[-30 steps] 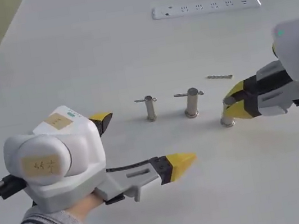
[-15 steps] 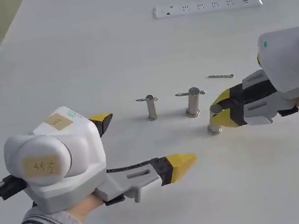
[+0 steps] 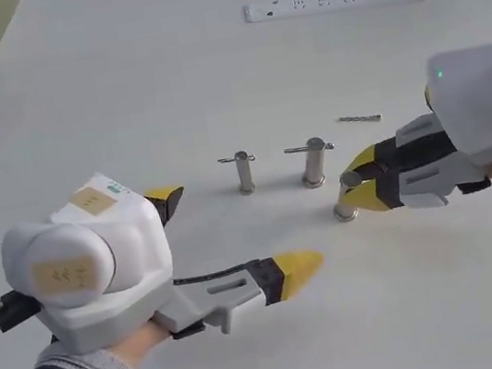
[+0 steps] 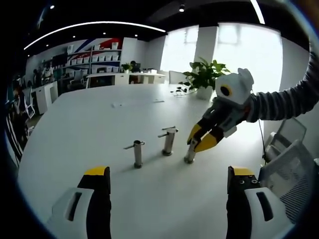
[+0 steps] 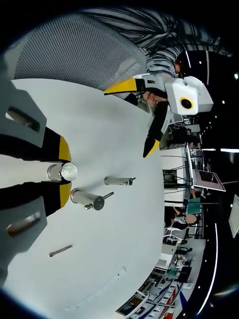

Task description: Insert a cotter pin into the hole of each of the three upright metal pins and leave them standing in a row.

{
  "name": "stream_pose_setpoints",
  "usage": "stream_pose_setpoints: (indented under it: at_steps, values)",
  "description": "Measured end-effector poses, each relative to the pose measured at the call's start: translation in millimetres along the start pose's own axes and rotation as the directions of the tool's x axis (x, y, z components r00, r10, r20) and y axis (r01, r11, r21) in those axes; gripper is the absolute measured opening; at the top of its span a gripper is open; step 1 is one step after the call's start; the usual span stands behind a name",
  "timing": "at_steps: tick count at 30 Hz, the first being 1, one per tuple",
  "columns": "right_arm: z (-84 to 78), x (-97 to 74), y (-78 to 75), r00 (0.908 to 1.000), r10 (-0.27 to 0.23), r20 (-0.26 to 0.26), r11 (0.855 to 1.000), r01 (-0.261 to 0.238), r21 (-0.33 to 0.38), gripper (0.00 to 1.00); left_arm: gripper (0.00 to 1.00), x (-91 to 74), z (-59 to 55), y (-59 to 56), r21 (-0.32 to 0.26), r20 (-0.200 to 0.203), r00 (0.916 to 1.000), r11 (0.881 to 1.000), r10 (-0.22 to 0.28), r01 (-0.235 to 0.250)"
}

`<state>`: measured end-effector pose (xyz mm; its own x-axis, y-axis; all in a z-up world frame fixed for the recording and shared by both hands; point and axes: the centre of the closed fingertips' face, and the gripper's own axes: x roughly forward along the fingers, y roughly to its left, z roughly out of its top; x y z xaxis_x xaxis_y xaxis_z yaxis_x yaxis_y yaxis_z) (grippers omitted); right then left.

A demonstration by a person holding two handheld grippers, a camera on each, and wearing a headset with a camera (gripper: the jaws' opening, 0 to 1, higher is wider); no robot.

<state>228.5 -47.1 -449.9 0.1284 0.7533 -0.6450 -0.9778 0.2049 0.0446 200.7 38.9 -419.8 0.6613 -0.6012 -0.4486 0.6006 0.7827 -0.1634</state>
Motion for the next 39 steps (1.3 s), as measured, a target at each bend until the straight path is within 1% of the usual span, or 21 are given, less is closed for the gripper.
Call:
stream_pose_setpoints:
  at_steps: [4,6,8,9,11,13,15,18,22,24,27,31,36,38,39]
  values:
    - [-0.3,0.7,0.3,1.0000,0.004,-0.009,1.000,-0.004,-0.007,0.09,0.97,0.5,0.0,1.4,-0.013,0.002,1.0000,1.000,0.007,-0.007]
    - [-4.8,3.2,0.8,0.9996,0.003,-0.029,1.000,-0.003,-0.008,0.10,0.97,0.6,-0.4,2.4,-0.011,-0.002,0.9999,1.000,0.011,-0.011]
    - [-8.4,6.4,5.2,0.9995,0.009,-0.030,1.000,-0.009,-0.009,0.14,0.97,0.7,-0.2,2.5,-0.010,-0.002,0.9999,1.000,0.010,-0.010]
    - [-10.0,7.8,8.7,0.9994,0.016,-0.030,1.000,-0.016,-0.004,0.18,0.97,0.6,-0.1,2.6,-0.011,-0.002,0.9999,1.000,0.010,-0.010]
    - [-11.3,7.9,10.4,0.9995,0.011,-0.030,1.000,-0.011,-0.001,0.22,0.97,0.7,-0.4,3.0,-0.014,-0.004,0.9999,1.000,0.012,-0.012]
    - [-11.6,6.7,9.2,0.9998,0.000,-0.019,1.000,0.000,0.023,0.23,0.97,0.7,-0.4,3.1,-0.012,-0.004,0.9999,1.000,0.012,-0.012]
    - [-11.2,5.3,8.4,1.0000,-0.005,-0.004,0.998,0.005,0.059,0.26,0.97,0.6,-0.1,3.2,-0.012,-0.004,0.9999,1.000,0.011,-0.011]
    - [-11.4,0.4,6.0,0.9999,-0.016,0.006,0.997,0.016,0.077,0.30,0.97,0.6,-0.1,2.8,-0.009,-0.008,0.9999,1.000,0.010,-0.010]
    - [-8.5,-7.1,4.3,0.9992,-0.027,0.031,0.993,0.023,0.116,0.35,0.97,0.6,1.2,1.5,-0.004,-0.008,0.9999,1.000,0.007,-0.007]
    - [-6.9,-11.4,2.7,0.9984,-0.040,0.040,0.992,0.034,0.124,0.39,0.97,0.2,2.2,1.5,0.001,-0.007,0.9999,1.000,0.008,-0.008]
    - [-4.7,-17.6,0.6,0.9979,-0.047,0.044,0.990,0.041,0.137,0.40,0.97,-1.3,3.9,2.2,-0.006,-0.007,0.9999,1.000,0.012,-0.012]
    - [-1.8,-26.8,-2.2,0.9978,-0.052,0.041,0.989,0.046,0.140,0.41,0.97,-4.9,9.1,5.0,-0.004,0.009,0.9996,1.000,0.027,-0.027]
    - [1.7,-41.3,-14.6,0.9957,-0.081,0.044,0.985,0.074,0.153,0.39,0.97,-6.2,11.6,5.2,-0.004,0.012,0.9994,0.999,0.032,-0.032]
    - [3.4,-46.9,-21.9,0.9937,-0.102,0.047,0.983,0.093,0.156,0.38,0.97,-6.6,13.7,3.9,-0.001,0.020,0.9993,1.000,0.031,-0.031]
    - [5.4,-49.7,-26.9,0.9919,-0.114,0.055,0.980,0.104,0.172,0.38,0.97,-6.4,13.5,2.8,-0.004,0.019,0.9995,1.000,0.026,-0.025]
